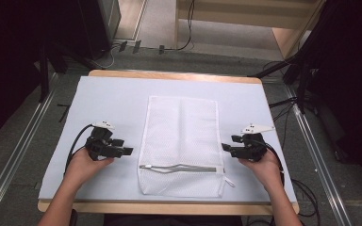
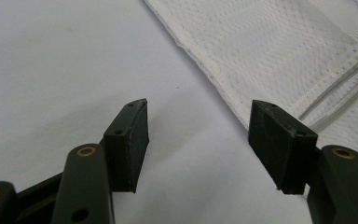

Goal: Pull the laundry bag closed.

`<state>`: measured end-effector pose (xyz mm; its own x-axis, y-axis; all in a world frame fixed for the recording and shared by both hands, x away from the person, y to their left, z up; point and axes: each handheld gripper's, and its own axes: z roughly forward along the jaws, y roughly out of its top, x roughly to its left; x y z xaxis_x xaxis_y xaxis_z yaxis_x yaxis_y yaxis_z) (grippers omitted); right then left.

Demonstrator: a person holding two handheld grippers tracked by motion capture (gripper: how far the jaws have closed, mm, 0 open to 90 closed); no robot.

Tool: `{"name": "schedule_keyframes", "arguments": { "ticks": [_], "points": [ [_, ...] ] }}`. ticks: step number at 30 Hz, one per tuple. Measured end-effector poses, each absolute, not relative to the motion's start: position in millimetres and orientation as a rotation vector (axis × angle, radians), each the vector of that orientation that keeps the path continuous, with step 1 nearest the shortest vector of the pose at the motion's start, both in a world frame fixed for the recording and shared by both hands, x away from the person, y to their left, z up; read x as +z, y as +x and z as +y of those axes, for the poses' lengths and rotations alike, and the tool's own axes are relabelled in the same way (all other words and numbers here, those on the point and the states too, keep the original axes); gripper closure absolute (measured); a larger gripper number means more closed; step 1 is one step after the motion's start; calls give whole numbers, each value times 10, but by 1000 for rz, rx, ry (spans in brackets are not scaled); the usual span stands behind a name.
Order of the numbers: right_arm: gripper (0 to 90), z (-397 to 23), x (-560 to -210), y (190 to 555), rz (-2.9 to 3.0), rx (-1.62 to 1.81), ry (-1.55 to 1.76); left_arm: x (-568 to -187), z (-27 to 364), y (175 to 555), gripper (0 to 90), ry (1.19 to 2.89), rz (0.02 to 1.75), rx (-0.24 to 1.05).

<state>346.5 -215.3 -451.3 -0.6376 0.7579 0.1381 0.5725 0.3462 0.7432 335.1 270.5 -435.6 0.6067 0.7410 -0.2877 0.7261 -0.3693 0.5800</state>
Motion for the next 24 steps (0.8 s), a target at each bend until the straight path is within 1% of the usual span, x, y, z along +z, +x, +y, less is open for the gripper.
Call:
{"name": "schedule_keyframes", "arguments": {
  "ticks": [4, 18, 24],
  "points": [
    [464, -2143, -4511, 3467, 2406, 1176, 1192, -4353, 2702, 3347, 389, 2152, 1158, 30],
    [471, -2104, -4500, 3474, 2452, 1161, 1179, -4350, 2702, 3337, 402, 2160, 1143, 29],
    [477, -2089, -4489, 3467, 2451, 1165, 1172, -4348, 2702, 3331, 422, 2156, 1136, 24]
  ]
}}
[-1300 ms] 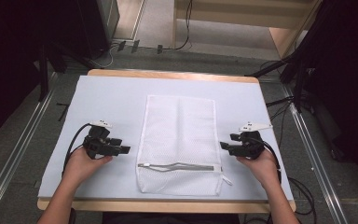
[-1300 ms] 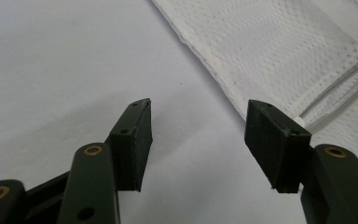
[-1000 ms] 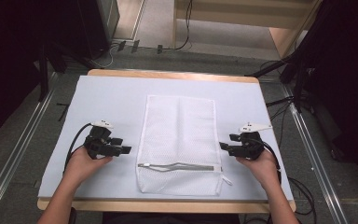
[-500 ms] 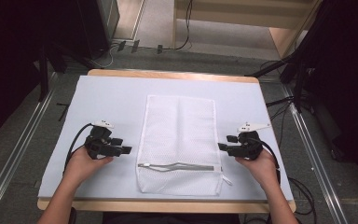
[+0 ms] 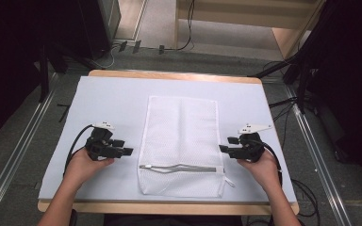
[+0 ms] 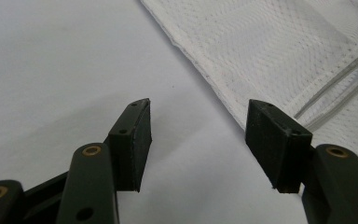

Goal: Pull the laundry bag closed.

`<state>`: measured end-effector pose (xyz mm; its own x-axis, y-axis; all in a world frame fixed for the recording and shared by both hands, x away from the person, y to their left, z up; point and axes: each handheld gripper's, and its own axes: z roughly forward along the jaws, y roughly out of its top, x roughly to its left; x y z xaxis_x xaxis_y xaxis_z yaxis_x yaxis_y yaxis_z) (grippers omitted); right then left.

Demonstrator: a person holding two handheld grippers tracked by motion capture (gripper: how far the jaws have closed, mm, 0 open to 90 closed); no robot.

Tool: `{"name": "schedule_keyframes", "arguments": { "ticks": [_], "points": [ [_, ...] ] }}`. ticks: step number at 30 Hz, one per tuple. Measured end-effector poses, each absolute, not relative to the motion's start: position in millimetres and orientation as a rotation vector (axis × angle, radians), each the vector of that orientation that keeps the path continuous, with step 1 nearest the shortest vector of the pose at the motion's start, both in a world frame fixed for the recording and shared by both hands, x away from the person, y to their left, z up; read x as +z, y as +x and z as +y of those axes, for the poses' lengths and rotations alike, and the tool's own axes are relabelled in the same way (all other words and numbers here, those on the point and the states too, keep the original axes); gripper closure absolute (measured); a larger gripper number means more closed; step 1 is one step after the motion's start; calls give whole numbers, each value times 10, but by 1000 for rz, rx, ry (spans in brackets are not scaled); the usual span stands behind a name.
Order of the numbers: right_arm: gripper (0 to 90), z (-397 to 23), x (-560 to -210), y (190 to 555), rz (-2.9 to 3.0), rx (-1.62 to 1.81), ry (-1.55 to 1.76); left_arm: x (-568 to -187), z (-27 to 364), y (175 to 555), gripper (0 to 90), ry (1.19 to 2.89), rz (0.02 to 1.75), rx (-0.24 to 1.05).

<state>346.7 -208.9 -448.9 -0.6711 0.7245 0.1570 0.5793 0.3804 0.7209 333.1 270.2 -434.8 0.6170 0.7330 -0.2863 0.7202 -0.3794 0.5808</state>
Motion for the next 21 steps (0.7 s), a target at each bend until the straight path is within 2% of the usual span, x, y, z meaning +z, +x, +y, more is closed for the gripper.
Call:
{"name": "schedule_keyframes", "arguments": {
  "ticks": [7, 17, 21],
  "points": [
    [498, -2061, -4477, 3454, 2465, 1178, 1171, -4342, 2709, 3325, 440, 2146, 1142, 17],
    [527, -1976, -4422, 3415, 2486, 1219, 1141, -4289, 2722, 3277, 586, 2124, 1093, 20],
    [542, -1925, -4395, 3395, 2496, 1225, 1124, -4285, 2717, 3270, 592, 2131, 1099, 5]
  ]
}}
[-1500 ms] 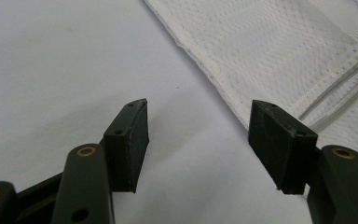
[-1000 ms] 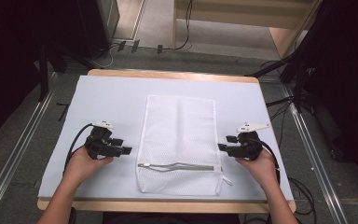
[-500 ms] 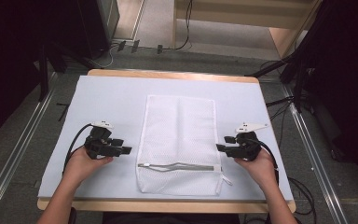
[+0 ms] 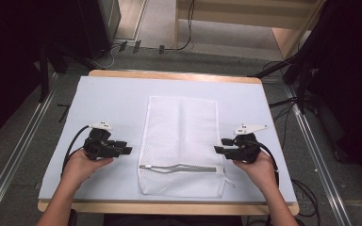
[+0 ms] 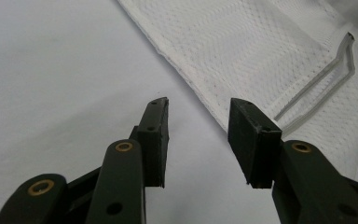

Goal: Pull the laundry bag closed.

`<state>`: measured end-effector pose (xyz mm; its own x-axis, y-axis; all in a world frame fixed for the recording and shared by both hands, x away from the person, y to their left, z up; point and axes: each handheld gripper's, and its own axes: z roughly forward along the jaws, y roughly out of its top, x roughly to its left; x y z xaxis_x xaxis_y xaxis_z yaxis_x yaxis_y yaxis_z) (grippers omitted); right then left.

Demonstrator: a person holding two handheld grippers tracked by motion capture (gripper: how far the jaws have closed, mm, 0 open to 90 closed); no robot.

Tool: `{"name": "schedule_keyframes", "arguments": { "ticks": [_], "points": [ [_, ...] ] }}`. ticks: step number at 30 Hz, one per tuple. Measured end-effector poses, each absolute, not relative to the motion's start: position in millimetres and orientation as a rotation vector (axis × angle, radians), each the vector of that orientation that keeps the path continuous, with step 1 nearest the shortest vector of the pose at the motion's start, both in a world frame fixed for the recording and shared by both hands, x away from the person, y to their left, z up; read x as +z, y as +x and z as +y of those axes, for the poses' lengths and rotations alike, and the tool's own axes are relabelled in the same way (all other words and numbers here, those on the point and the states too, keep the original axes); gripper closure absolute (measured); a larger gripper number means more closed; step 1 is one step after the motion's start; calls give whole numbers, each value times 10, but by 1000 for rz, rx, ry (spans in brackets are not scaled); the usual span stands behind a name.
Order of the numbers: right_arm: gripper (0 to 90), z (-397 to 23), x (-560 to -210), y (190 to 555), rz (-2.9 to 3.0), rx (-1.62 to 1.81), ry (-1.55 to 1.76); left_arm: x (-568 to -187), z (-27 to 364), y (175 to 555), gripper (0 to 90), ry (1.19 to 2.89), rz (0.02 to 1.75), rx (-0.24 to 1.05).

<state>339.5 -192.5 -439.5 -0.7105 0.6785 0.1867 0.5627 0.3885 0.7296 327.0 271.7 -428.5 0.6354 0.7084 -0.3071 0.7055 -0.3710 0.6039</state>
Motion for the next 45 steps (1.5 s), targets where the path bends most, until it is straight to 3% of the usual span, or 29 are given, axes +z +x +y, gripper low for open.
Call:
{"name": "schedule_keyframes", "arguments": {
  "ticks": [4, 7, 14, 25, 37, 45],
  "points": [
    [547, -1879, -4371, 3384, 2497, 1242, 1102, -4285, 2711, 3261, 586, 2150, 1113, -3],
    [553, -1837, -4361, 3370, 2505, 1247, 1098, -4304, 2733, 3296, 533, 2127, 1194, -72],
    [563, -1733, -4344, 3355, 2533, 1258, 1070, -4284, 2752, 3264, 539, 2115, 1171, -32],
    [595, -1552, -4326, 3322, 2585, 1263, 1001, -4232, 2735, 3205, 714, 2104, 1166, -60],
    [632, -1336, -4315, 3296, 2640, 1275, 934, -4234, 2741, 3185, 702, 2119, 1135, -63],
    [644, -1150, -4315, 3268, 2664, 1288, 898, -4256, 2708, 3188, 637, 2142, 1100, -53]
  ]
}}
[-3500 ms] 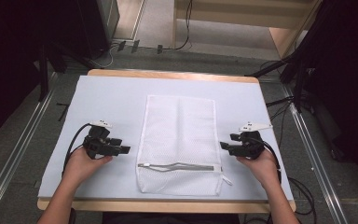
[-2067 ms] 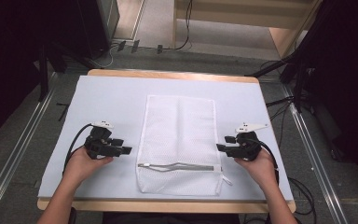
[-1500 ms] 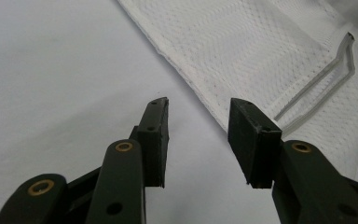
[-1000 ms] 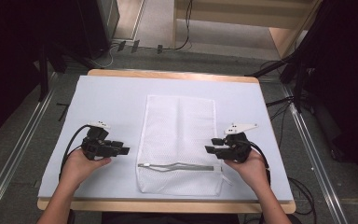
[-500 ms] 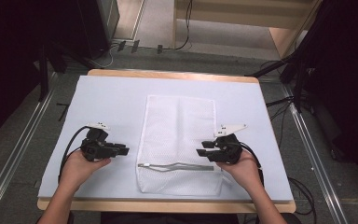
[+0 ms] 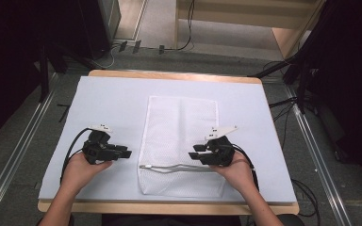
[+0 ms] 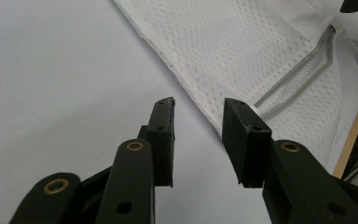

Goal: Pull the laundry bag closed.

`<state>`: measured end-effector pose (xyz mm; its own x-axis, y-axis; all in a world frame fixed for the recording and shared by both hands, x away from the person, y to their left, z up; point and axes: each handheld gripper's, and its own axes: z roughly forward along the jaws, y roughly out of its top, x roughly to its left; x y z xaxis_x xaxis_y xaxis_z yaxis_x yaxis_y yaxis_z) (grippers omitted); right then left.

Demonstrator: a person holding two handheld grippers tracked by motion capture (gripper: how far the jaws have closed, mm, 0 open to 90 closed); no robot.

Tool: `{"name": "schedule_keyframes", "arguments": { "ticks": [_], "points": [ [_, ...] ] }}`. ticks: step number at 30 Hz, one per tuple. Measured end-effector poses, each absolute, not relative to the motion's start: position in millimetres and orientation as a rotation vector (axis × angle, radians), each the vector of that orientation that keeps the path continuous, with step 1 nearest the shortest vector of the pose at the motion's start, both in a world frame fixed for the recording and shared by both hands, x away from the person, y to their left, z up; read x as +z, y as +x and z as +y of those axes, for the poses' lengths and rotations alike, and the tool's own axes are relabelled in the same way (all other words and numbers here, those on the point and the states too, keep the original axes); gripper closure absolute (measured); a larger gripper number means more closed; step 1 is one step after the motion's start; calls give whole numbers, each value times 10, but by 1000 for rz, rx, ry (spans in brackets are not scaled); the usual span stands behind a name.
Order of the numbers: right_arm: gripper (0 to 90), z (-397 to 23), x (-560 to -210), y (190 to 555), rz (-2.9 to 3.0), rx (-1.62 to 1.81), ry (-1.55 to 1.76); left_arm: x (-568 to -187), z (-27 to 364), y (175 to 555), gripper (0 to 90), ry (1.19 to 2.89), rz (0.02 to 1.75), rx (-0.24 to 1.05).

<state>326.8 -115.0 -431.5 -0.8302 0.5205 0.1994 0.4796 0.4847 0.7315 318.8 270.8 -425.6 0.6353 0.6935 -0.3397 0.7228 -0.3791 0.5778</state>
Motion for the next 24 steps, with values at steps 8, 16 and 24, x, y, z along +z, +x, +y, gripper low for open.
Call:
{"name": "schedule_keyframes", "arguments": {
  "ticks": [8, 16, 24],
  "points": [
    [693, -958, -4293, 3264, 2683, 1309, 847, -4264, 2684, 3188, 624, 2140, 1094, -45],
    [749, -731, -4309, 3266, 2730, 1340, 784, -4263, 2653, 3185, 720, 2128, 1123, -80],
    [755, -532, -4331, 3228, 2771, 1328, 690, -4258, 2616, 3175, 879, 2140, 1071, -108]
  ]
}}
